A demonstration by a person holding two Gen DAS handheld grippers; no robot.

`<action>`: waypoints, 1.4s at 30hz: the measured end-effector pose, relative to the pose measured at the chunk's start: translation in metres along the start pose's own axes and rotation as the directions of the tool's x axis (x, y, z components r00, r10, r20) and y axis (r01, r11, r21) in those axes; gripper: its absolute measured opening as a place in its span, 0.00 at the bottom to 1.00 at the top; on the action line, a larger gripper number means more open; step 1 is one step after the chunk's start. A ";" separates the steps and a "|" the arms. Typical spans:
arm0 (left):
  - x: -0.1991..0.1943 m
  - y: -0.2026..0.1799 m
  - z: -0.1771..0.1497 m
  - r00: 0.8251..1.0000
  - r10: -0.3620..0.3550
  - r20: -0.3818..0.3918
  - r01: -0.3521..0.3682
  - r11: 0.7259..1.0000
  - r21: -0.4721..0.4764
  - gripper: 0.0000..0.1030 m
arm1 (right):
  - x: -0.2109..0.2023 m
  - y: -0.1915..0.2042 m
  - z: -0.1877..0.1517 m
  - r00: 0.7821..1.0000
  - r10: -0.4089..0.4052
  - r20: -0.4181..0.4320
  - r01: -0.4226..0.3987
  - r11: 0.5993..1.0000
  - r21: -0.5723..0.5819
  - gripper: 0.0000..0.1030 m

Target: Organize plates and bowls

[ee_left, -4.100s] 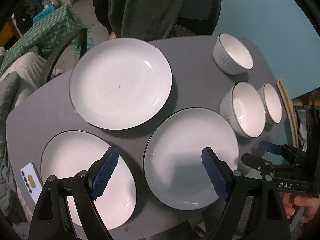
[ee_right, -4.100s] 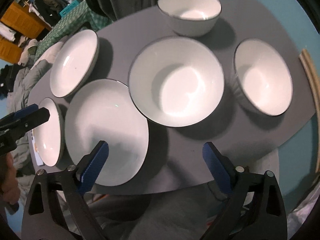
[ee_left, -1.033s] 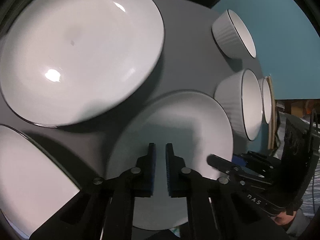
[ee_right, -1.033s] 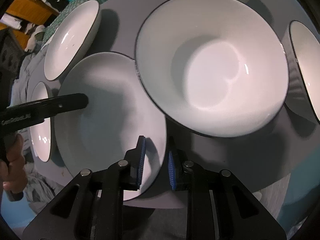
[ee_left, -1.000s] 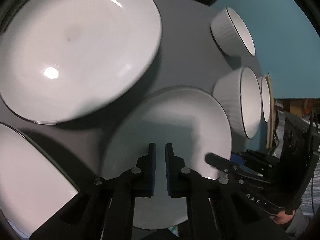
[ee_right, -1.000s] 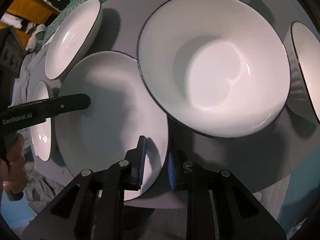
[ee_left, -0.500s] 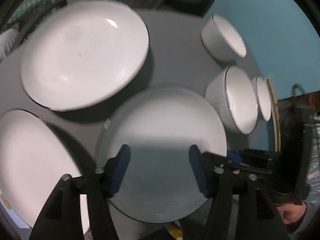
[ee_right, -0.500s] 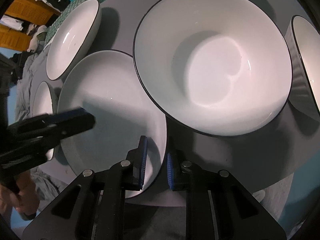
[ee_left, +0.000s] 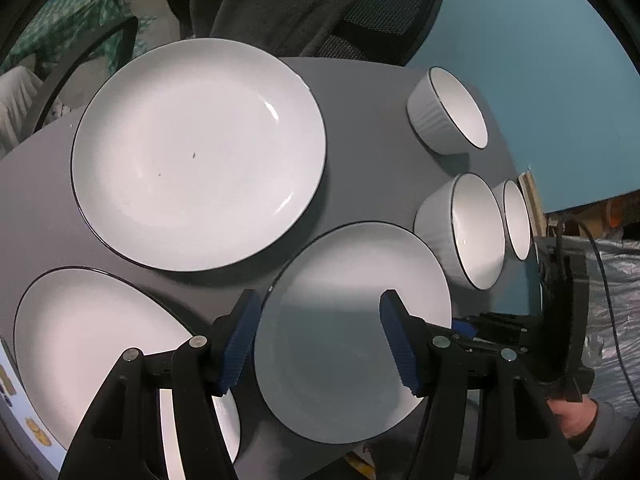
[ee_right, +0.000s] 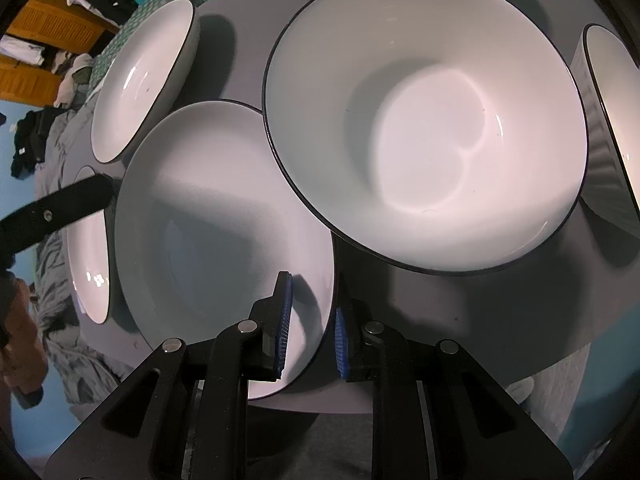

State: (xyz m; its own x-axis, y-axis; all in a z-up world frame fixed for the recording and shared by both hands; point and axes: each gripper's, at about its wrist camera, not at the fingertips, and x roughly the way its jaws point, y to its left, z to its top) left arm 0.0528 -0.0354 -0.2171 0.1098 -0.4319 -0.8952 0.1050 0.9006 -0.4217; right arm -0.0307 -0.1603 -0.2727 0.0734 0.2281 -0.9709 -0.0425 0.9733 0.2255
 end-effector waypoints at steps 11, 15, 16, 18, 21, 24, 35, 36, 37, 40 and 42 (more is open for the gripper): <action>0.042 0.015 0.005 0.992 0.035 -0.122 -0.038 0.999 -0.019 0.41 | 0.000 0.005 0.003 1.000 -0.002 -0.004 0.002 1.000 -0.010 0.18; 0.044 0.014 0.001 0.991 0.068 -0.111 -0.070 0.997 -0.013 0.35 | 0.001 0.004 0.000 1.000 0.010 -0.013 -0.010 1.000 -0.005 0.17; 0.044 0.014 -0.001 0.991 0.071 -0.111 -0.074 0.997 -0.016 0.32 | 0.001 0.003 0.000 1.000 0.013 -0.012 -0.013 1.000 -0.004 0.17; 0.043 0.014 -0.003 0.990 0.084 -0.109 -0.087 0.996 -0.024 0.29 | 0.000 0.001 -0.001 1.000 0.020 -0.009 -0.020 1.000 0.000 0.16; 0.044 0.013 -0.006 0.989 0.095 -0.117 -0.099 0.995 -0.023 0.29 | -0.001 0.000 -0.001 1.000 0.030 -0.010 -0.030 0.999 0.012 0.14; 0.047 0.005 -0.017 0.986 0.111 -0.126 -0.113 0.993 -0.013 0.29 | -0.001 -0.001 0.001 1.000 0.028 -0.011 -0.028 0.999 0.018 0.13; 0.041 0.012 -0.077 0.986 0.055 -0.158 -0.080 0.985 -0.156 0.29 | -0.003 -0.005 0.004 0.999 0.038 -0.014 -0.038 0.999 -0.036 0.14; 0.039 0.015 -0.083 0.987 0.048 -0.153 -0.076 0.981 -0.180 0.28 | -0.002 -0.004 0.004 0.999 0.041 -0.017 -0.041 0.998 -0.043 0.14; 0.038 0.017 -0.085 0.988 0.044 -0.147 -0.073 0.978 -0.197 0.27 | -0.002 -0.002 0.004 0.999 0.042 -0.021 -0.043 0.998 -0.052 0.14; 0.036 0.027 -0.091 0.991 0.019 -0.133 -0.052 0.968 -0.246 0.23 | 0.001 0.004 0.004 0.999 0.039 -0.032 -0.041 0.996 -0.079 0.14; 0.034 0.034 -0.101 0.992 0.008 -0.125 -0.040 0.965 -0.260 0.21 | 0.003 0.003 0.006 0.998 0.041 -0.042 -0.045 0.996 -0.082 0.14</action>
State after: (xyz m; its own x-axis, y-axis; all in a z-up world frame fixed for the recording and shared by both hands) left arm -0.0394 -0.0151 -0.2762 -0.0135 -0.4157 -0.9094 -0.1601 0.8987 -0.4084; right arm -0.0249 -0.1566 -0.2740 0.0292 0.2670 -0.9633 -0.1269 0.9569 0.2613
